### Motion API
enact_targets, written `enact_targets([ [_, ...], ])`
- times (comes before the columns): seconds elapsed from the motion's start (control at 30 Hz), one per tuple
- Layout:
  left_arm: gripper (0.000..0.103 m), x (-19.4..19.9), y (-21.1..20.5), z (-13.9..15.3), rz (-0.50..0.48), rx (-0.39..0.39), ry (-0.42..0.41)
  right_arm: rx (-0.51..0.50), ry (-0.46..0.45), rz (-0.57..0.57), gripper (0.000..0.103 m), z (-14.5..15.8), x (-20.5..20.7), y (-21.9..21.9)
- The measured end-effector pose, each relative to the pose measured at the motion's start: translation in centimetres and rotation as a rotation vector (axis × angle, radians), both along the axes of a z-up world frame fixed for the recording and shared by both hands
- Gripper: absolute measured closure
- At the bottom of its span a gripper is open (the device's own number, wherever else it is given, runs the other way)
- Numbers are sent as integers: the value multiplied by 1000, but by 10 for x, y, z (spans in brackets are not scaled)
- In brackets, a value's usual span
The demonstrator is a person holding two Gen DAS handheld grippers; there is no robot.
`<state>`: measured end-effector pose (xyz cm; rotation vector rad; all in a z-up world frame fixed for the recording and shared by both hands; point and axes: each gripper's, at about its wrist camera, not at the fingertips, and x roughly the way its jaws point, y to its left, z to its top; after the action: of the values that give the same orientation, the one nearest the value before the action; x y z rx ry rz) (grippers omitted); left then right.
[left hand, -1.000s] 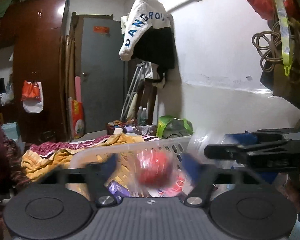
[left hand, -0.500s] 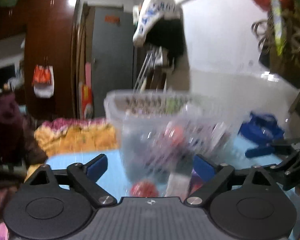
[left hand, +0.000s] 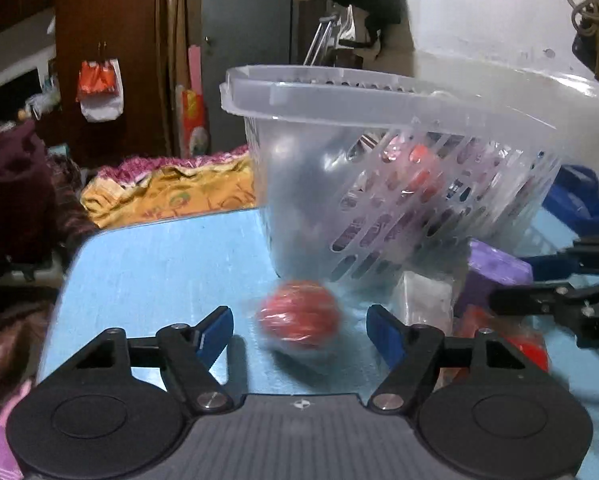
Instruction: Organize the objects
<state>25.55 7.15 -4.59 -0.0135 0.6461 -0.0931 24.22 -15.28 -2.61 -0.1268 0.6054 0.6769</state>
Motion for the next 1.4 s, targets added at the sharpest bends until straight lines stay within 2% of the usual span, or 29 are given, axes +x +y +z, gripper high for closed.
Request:
enact_targets([
  [0.07, 34, -5, 1, 2, -8, -6, -16, -16, -16, -11, 55, 0, -6, -8],
  [0.1, 50, -8, -1, 2, -11, 5, -30, -17, -19, -15, 55, 1, -7, -12],
  [0.13, 56, -11, -3, 2, -8, 19, -34, -13, -18, -19, 55, 2, -9, -16],
  [0.23, 57, -27, -11, 3, -23, 46, -89, 13, -21, -29, 55, 4, -12, -25],
  [0.37, 57, -47, -16, 10, -37, 27, -171, 34, -33, -56, 55, 3, -20, -38],
  [0.43, 56, -56, -17, 12, -48, -9, -204, 59, -33, -61, 55, 1, -24, -43],
  [0.53, 56, -68, -22, 10, -69, -34, -227, 77, -57, -62, 55, -1, -30, -45],
  [0.73, 56, -79, -29, 11, -90, -63, -262, 97, -176, -58, 55, 7, -55, -52],
  [0.83, 56, -85, -29, 14, -101, -90, -285, 120, -196, -63, 55, 13, -60, -56],
  [0.97, 56, -94, -30, 42, -124, -105, -355, 225, -226, -37, 55, 36, -64, -65],
  [1.1, 56, -65, -33, 96, -126, -104, -409, 222, -344, -45, 55, 85, -47, -52],
  [1.2, 56, -17, -36, 124, -90, -86, -372, 169, -375, -62, 55, 115, -11, -30],
  [1.3, 54, 31, -35, 123, -92, -119, -298, 99, -343, -93, 55, 124, 32, -8],
  [1.33, 42, 42, -37, 118, -111, -113, -267, 80, -311, -86, 55, 121, 45, -2],
  [1.37, 35, 52, -39, 111, -111, -106, -230, 81, -295, -83, 53, 117, 51, 1],
  [1.4, 32, 57, -40, 105, -100, -102, -212, 79, -293, -88, 37, 113, 56, 4],
])
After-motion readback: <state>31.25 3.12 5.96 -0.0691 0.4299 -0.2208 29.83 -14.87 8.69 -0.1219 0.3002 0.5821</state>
